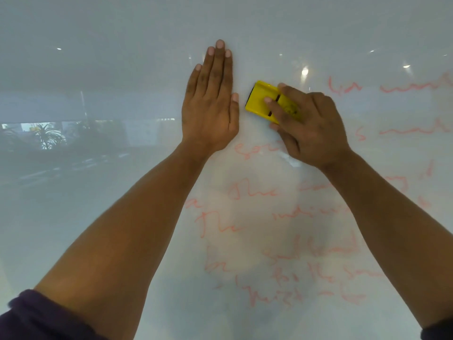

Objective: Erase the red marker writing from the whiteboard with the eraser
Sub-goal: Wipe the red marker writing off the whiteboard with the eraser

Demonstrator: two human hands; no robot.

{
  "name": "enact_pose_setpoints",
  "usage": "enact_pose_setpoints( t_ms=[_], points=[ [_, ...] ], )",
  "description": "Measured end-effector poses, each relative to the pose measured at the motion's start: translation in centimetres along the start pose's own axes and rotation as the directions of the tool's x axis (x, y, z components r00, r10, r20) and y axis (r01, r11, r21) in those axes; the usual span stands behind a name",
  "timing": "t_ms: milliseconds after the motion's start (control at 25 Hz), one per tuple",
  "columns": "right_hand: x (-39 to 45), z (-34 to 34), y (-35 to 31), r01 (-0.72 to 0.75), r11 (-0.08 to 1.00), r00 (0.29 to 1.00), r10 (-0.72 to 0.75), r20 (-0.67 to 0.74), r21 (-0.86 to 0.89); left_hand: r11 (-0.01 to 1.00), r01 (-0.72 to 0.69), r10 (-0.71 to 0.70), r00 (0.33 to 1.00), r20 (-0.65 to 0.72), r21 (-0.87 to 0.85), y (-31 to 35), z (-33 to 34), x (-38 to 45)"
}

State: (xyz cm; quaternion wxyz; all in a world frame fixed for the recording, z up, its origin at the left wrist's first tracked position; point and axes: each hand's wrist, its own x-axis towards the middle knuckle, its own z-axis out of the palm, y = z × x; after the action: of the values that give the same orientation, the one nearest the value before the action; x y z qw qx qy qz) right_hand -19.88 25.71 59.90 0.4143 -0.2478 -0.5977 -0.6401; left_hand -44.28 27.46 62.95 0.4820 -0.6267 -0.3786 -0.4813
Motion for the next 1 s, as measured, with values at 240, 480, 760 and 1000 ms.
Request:
enact_pose_setpoints(
  t_ms=[240, 480, 760, 1000],
  points=[
    [-1.0, -0.6, 0.1, -0.142, 0.989, 0.99, 0.142, 0.013, -0.043, 1.0, -0.018, 0.018, 1.0, 0.01, -0.014, 2.6, 0.4, 0.9],
    [-2.6, -1.5, 2.5, -0.39, 0.916, 0.921, 0.386, -0.055, -0.091, 0.999, -0.032, 0.033, 0.999, 0.03, -0.019, 4.3, 1.1, 1.3],
    [-3.2, -2.0, 3.8, -0.422, 0.9, 0.906, 0.421, -0.034, -0.113, 0.994, -0.103, 0.105, 0.993, 0.048, -0.035, 5.7, 1.3, 2.5],
    [-4.2, -3.3, 5.8, -0.491, 0.867, 0.871, 0.49, -0.041, -0.082, 0.994, -0.099, 0.101, 0.994, 0.046, -0.051, 7.8, 1.6, 3.4]
  ],
)
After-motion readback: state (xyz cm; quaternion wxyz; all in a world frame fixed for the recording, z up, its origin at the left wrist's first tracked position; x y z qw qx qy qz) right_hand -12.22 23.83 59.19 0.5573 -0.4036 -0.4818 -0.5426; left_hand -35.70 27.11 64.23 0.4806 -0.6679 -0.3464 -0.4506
